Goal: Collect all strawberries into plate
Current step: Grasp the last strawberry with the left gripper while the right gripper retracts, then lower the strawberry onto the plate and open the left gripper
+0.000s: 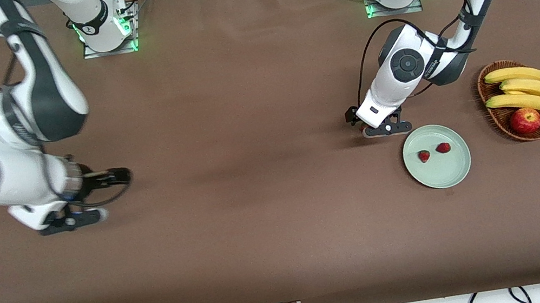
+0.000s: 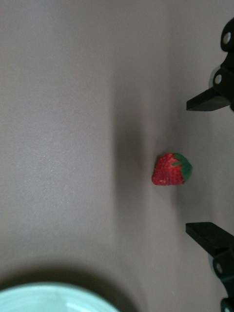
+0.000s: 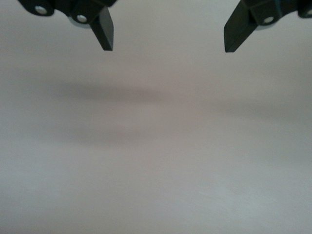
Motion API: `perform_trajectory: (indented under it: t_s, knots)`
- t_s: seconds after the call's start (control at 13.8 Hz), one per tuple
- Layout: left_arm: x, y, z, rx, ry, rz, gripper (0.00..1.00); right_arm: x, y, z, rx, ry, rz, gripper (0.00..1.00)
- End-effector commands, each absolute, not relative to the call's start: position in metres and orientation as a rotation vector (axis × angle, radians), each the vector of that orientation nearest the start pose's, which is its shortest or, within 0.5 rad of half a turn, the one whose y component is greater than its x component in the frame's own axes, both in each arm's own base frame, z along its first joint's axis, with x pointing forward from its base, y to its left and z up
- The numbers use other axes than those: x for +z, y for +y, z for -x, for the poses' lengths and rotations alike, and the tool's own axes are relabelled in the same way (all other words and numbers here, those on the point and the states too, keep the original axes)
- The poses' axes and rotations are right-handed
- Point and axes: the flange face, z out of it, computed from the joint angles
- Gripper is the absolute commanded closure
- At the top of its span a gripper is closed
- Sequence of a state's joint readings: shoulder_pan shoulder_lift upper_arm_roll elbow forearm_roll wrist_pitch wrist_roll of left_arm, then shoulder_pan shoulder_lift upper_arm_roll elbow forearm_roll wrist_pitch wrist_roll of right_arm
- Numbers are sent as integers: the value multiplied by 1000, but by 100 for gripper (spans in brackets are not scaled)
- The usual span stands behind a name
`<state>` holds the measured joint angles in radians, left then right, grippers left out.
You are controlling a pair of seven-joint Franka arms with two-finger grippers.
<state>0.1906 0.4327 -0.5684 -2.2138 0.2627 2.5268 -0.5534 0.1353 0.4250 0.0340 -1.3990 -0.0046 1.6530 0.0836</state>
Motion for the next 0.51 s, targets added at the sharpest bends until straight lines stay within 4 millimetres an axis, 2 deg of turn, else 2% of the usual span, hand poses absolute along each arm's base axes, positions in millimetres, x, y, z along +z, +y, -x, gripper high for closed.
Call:
perform_trajectory:
  t_s: [0.0, 0.07, 0.22, 0.29, 0.36, 0.43]
  knots:
    - [196, -210, -507, 61, 15, 3216, 0, 501, 79, -625, 297, -118, 3166, 0]
    - [191, -210, -506, 57, 55, 3208, 5, 516, 72, -615, 325, -111, 3186, 0]
    - [181, -204, -508, 59, 88, 3191, 9, 545, 53, -604, 290, -78, 3208, 0]
    - [180, -203, -508, 56, 94, 3186, 21, 556, 46, -601, 263, -52, 3212, 0]
    - [178, -203, -508, 61, 94, 3187, 31, 563, 44, -594, 285, -47, 3209, 0]
    - [175, -203, -507, 68, 100, 3186, 45, 566, 43, -586, 346, -27, 3207, 0]
